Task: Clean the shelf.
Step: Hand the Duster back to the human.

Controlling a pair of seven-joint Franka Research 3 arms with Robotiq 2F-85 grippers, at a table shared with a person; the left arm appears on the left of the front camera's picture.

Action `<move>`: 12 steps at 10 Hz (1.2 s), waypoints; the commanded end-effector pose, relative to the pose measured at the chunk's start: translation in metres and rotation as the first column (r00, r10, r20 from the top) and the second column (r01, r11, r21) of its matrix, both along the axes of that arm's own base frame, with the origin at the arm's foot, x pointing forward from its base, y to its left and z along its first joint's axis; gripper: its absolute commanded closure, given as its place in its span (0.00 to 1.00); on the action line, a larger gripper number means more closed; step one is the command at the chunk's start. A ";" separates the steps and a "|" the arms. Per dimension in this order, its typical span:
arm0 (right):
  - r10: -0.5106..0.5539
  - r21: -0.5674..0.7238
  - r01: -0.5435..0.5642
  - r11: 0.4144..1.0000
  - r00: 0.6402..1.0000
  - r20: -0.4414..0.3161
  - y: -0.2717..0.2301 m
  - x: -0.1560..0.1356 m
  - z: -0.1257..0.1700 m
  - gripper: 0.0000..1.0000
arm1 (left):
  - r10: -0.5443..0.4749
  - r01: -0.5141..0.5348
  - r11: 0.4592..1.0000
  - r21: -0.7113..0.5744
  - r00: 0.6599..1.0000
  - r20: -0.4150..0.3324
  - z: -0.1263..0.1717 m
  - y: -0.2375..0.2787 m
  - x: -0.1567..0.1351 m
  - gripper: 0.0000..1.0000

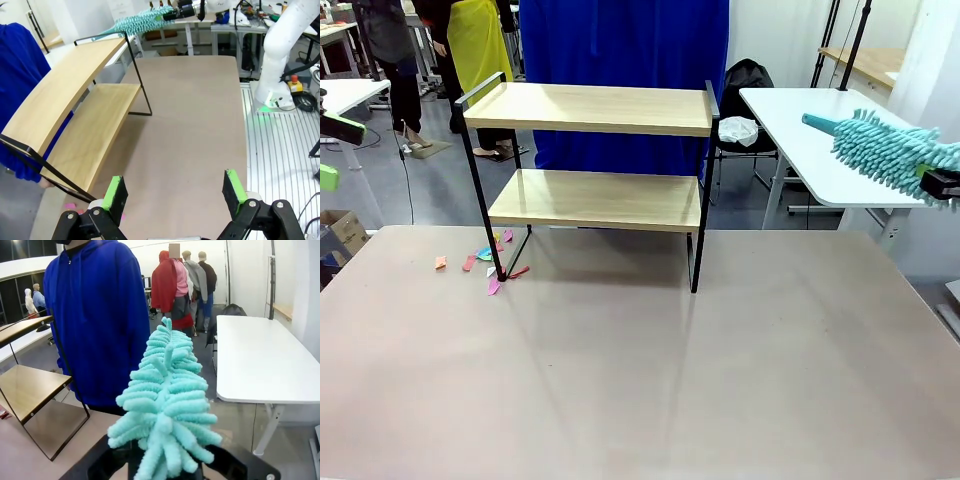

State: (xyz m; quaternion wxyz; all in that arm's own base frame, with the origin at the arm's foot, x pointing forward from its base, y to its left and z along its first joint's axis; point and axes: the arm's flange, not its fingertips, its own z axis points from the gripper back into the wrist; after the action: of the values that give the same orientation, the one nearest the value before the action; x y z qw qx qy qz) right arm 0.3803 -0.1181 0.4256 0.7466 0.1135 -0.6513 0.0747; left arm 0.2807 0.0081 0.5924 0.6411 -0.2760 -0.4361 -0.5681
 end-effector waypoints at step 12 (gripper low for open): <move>-0.001 -0.001 0.001 1.000 1.000 0.004 0.001 -0.002 0.006 0.84 | -0.018 0.018 1.000 -0.017 1.000 0.023 0.000 -0.002 0.002 0.00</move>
State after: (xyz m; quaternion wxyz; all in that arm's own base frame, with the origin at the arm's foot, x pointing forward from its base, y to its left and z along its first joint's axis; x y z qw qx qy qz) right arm 0.3803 -0.1167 0.4283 0.7443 0.1142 -0.6535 0.0767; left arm 0.2795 0.0094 0.5914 0.6419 -0.2740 -0.4340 -0.5697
